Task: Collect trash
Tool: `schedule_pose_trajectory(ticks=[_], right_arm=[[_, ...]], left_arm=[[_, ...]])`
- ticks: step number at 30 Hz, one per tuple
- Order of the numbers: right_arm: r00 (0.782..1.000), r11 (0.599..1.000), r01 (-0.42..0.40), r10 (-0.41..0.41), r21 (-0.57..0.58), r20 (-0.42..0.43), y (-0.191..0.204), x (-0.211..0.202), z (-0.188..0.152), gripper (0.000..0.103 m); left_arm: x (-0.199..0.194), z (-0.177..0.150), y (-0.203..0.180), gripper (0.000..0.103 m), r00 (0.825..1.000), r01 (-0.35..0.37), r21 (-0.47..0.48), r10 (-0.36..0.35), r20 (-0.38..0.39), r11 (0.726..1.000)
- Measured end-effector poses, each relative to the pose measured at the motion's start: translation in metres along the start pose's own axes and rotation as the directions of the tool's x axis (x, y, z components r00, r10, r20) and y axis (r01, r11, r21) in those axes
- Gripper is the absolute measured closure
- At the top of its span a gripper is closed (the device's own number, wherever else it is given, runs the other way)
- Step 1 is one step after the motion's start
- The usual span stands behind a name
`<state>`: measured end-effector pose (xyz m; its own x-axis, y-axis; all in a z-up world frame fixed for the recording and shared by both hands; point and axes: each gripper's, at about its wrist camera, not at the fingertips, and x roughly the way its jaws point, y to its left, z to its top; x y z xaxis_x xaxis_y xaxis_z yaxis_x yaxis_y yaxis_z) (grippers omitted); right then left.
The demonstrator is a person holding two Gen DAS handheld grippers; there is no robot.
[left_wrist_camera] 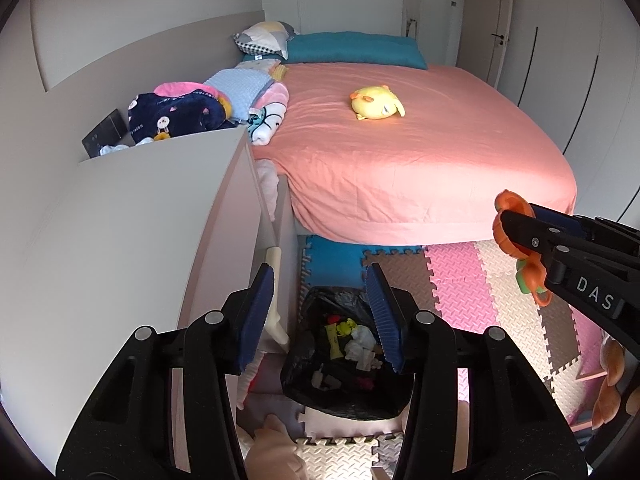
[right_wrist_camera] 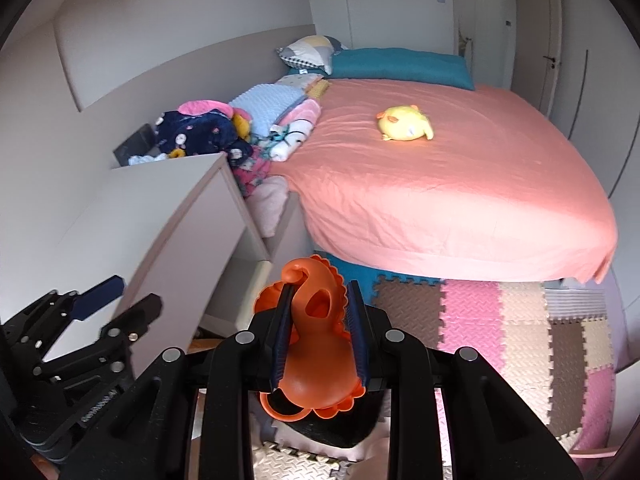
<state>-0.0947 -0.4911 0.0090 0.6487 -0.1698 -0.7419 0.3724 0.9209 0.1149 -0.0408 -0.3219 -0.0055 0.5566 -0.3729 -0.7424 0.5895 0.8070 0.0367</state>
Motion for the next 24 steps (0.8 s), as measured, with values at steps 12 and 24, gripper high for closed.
schedule_pose_trajectory(ticks=[12,24], right_arm=[[0.999,0.999,0.032,-0.032,0.01,0.021,-0.004,-0.0019,-0.0039,0.029],[0.999,0.999,0.035,-0.036,0.019,0.027,-0.0067,-0.0053,-0.0047,0.029]], left_arm=[[-0.0021,-0.0023,0.0019,0.055,1.0,-0.002,-0.01,0.002,-0.008,1.0],[-0.0046,-0.0015,0.0045,0.036,1.0,-0.008,-0.019,0.008,-0.004,1.0]])
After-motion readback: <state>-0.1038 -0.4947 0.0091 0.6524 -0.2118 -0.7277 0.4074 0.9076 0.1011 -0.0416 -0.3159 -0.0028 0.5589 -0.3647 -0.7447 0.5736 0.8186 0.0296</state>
